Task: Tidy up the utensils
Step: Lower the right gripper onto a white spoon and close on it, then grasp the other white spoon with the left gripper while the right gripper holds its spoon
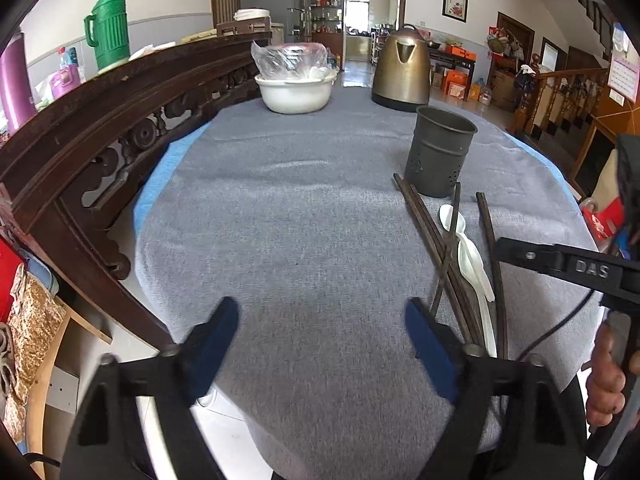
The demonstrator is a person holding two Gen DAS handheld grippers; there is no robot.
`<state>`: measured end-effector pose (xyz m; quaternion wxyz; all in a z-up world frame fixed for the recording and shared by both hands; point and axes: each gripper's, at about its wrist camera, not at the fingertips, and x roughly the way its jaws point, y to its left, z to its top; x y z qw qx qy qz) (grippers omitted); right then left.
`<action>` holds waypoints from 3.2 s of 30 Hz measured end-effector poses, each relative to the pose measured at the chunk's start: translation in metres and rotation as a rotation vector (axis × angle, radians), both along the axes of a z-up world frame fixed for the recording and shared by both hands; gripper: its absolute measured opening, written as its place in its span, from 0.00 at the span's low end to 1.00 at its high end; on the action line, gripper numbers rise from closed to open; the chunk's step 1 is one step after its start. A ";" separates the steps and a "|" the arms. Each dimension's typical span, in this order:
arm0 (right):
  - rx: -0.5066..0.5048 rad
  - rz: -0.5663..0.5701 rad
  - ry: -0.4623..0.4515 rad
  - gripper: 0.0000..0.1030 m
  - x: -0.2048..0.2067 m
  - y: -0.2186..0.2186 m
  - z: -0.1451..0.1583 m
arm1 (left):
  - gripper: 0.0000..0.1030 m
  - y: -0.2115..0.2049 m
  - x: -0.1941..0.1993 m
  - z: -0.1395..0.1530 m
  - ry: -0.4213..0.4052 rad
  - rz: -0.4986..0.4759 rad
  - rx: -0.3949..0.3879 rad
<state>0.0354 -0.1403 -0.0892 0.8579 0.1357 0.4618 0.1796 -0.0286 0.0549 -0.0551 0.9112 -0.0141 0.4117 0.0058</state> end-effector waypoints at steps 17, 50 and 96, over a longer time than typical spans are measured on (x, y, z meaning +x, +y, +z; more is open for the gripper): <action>-0.020 -0.033 0.093 0.05 0.025 -0.013 -0.007 | 0.61 -0.014 0.017 -0.006 0.047 -0.092 -0.081; 0.177 0.145 0.193 0.19 0.033 -0.011 -0.031 | 0.61 -0.041 0.019 -0.021 0.136 -0.250 -0.177; 0.193 -0.145 0.033 0.03 0.003 -0.144 -0.012 | 0.48 -0.118 0.074 -0.041 0.263 -0.652 -0.005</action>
